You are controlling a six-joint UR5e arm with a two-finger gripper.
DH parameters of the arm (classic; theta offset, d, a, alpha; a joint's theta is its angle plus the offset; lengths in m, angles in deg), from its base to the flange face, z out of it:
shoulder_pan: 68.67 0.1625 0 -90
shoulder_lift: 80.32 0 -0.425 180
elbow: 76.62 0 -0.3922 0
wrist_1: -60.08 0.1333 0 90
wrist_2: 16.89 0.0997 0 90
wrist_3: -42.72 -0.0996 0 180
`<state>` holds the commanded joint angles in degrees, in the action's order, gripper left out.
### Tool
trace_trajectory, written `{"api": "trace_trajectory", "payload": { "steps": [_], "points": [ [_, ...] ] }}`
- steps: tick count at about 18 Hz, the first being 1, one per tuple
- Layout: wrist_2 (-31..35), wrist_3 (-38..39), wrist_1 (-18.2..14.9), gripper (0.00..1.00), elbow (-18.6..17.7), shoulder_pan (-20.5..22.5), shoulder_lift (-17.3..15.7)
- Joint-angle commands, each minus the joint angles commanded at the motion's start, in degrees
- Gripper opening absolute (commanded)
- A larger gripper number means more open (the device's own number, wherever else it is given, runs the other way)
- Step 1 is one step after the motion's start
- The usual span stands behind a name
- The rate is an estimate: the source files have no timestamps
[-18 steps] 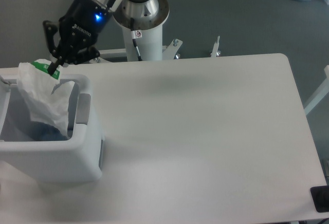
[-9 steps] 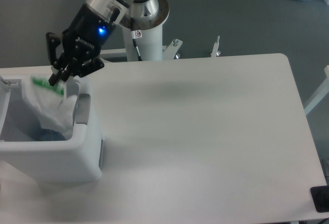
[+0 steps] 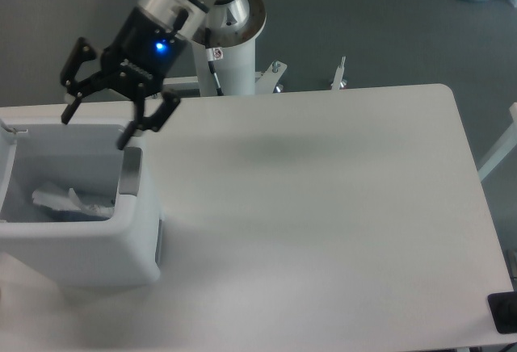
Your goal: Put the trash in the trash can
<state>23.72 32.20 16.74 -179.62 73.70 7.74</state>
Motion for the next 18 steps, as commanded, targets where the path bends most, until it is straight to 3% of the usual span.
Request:
{"api": "trace_trajectory", "payload": {
  "steps": [6, 12, 15, 17, 18],
  "points": [
    [0.0, -13.1, 1.5, 1.0, 0.88, 8.35, 0.36],
    [1.57, -27.51, 1.06, 1.0, 4.57, 12.4, -0.17],
    [9.9, -38.48, 1.15, 1.0, 4.31, 12.23, 0.18],
    [21.11, -49.26, 0.02, 1.0, 3.09, 11.36, -0.69],
    [23.09, -50.38, -0.26, 1.0, 2.99, 10.83, -0.96]
  ]
}}
